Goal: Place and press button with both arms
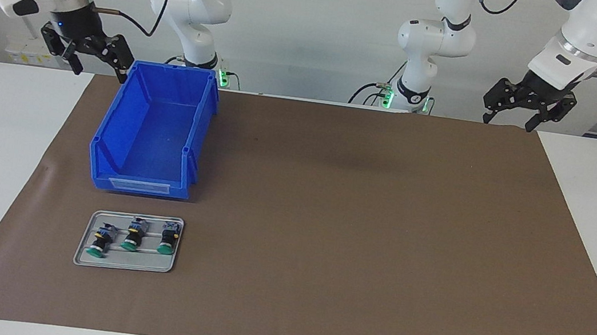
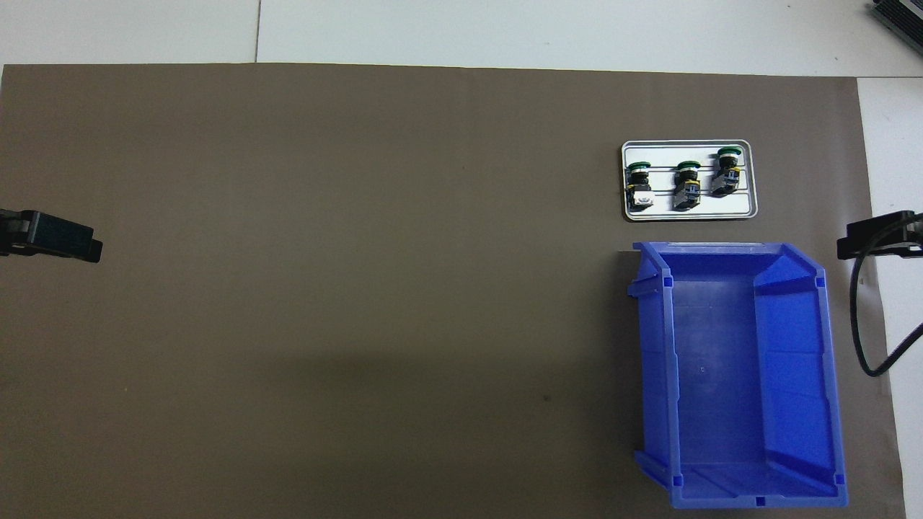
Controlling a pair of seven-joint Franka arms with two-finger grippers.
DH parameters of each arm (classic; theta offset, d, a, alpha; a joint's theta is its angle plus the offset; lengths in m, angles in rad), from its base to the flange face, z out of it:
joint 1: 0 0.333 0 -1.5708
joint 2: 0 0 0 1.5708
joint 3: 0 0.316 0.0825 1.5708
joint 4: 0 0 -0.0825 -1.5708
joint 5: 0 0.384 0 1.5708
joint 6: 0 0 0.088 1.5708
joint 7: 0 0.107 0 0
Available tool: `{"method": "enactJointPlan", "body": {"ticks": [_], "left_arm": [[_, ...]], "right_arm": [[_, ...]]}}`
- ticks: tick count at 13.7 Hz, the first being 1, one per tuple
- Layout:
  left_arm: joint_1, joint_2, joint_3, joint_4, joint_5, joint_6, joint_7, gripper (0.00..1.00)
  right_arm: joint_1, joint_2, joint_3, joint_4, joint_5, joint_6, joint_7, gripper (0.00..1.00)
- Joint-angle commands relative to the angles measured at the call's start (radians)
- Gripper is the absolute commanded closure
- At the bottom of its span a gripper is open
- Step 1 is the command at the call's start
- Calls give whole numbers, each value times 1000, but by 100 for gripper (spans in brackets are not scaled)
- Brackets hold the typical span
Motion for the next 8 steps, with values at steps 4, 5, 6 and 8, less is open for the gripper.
{"method": "enactJointPlan", "body": {"ticks": [4,5,6,8], "left_arm": [[-8,-23,12,-24,-8,-6,10,0],[-8,-23,12,-24,-8,-6,10,0],[-8,-23,12,-24,-8,-6,10,0],[-8,-23,12,-24,-8,-6,10,0]], "right_arm": [[-12,-4,7,-12,-9,7,5,0],[-12,-6,7,-13,-9,10,7,0],[-12,-6,7,-13,-9,16,8,0],[-12,-6,7,-15,-9,16,10,0]]}}
